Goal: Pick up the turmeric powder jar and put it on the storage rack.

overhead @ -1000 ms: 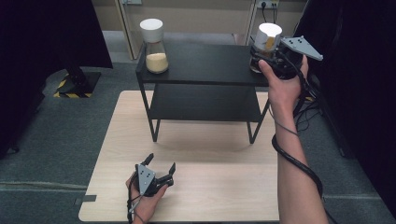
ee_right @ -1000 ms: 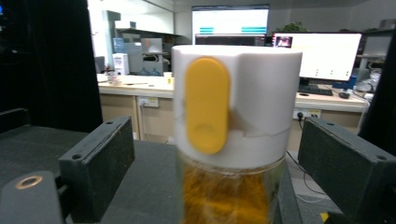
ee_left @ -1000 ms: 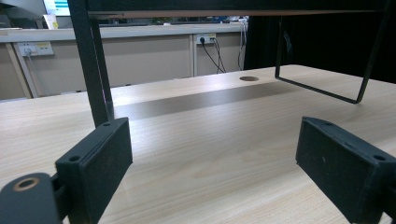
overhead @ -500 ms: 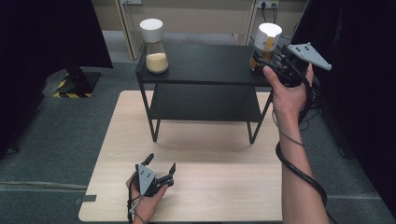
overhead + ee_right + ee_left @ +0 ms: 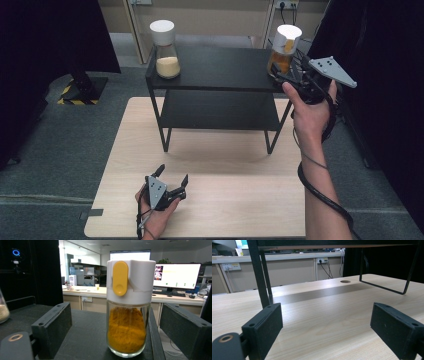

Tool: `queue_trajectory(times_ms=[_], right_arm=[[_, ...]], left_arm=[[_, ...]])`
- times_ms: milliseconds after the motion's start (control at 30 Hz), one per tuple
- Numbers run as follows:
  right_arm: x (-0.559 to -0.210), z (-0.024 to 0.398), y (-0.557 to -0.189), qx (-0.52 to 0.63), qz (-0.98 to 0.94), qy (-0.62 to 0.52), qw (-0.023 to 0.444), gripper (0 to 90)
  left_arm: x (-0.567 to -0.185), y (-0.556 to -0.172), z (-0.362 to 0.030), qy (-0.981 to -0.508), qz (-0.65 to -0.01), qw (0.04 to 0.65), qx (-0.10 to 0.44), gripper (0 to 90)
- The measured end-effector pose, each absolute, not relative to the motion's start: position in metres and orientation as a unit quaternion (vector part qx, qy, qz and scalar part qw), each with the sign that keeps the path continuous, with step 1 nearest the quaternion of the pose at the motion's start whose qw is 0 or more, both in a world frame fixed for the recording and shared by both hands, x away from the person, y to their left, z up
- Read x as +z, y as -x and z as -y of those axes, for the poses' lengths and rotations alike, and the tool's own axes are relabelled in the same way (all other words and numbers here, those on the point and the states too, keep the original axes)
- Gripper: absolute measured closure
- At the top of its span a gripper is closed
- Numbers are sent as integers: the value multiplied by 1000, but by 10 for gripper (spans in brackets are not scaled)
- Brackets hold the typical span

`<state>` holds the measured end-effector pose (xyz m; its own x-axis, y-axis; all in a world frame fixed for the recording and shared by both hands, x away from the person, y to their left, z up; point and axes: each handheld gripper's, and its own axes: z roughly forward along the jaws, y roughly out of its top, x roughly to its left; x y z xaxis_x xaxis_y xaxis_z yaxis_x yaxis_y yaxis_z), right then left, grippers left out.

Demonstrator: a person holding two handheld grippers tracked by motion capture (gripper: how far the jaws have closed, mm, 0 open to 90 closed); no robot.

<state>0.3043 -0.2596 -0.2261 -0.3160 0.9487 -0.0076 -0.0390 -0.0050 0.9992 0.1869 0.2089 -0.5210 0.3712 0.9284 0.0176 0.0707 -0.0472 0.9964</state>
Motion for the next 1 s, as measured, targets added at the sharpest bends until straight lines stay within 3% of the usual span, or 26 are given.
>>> queue_trajectory(times_ms=[1000], right_arm=[[-251, 273, -270, 586, -583, -368, 425, 112]], left_arm=[[-520, -186, -208, -616, -405, 553, 389, 103]])
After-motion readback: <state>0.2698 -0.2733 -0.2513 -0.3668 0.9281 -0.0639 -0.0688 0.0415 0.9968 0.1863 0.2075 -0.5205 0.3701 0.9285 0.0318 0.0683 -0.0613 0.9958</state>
